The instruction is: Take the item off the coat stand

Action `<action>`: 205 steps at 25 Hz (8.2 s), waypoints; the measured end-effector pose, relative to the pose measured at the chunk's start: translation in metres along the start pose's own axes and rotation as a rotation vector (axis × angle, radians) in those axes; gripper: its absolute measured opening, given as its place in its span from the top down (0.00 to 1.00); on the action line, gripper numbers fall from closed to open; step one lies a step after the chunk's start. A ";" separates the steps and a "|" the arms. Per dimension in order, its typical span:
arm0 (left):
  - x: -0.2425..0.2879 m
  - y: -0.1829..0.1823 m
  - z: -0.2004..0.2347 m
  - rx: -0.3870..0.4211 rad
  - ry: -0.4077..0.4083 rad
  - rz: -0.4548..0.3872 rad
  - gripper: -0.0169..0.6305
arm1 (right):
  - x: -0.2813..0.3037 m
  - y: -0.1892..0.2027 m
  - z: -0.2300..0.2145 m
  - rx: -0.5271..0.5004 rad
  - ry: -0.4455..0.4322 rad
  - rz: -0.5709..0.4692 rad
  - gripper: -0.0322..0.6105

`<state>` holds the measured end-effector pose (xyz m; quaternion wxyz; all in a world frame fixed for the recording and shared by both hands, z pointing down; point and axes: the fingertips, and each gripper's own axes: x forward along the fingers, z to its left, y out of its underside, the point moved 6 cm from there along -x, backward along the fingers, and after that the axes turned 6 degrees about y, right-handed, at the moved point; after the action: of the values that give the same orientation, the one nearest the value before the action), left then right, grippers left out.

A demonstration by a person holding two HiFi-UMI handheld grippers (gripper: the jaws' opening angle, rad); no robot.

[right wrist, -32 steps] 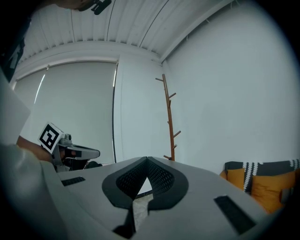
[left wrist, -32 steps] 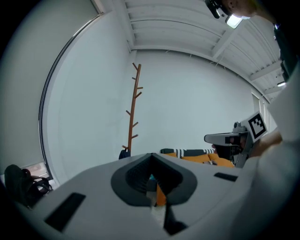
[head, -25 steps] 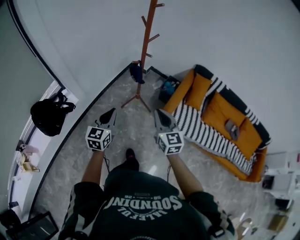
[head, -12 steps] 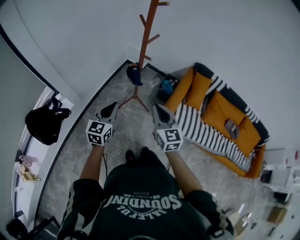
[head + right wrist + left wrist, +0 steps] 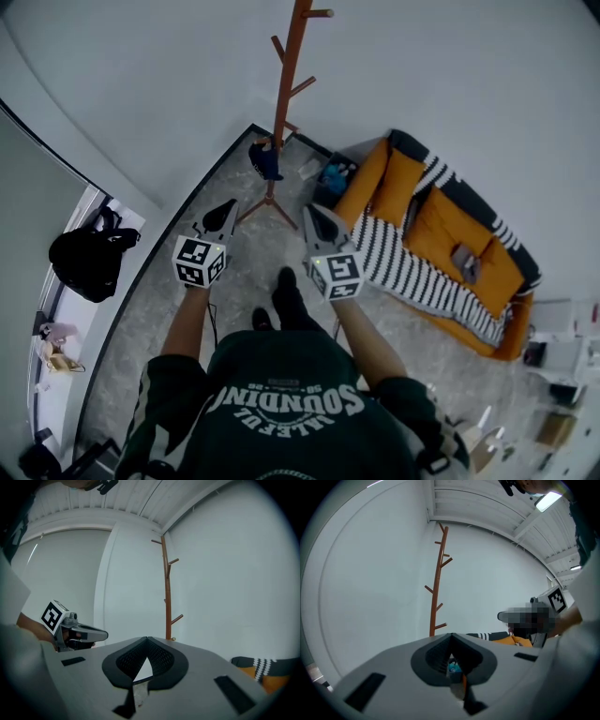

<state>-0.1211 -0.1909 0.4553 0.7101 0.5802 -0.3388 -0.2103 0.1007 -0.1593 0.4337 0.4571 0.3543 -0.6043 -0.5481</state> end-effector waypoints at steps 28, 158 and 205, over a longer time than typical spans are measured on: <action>0.035 0.094 0.003 -0.092 -0.032 0.104 0.97 | 0.044 0.089 -0.019 0.010 -0.076 0.157 0.95; 0.063 0.017 0.046 0.023 0.002 0.191 0.95 | 0.033 0.057 0.020 0.071 -0.098 0.135 0.95; -0.031 0.006 -0.022 0.089 0.061 0.146 0.95 | -0.002 -0.001 0.031 -0.002 -0.084 -0.038 0.95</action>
<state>-0.1264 -0.1532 0.4514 0.7070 0.5911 -0.3676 -0.1250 0.0721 -0.1473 0.4330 0.4213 0.3421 -0.6156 -0.5714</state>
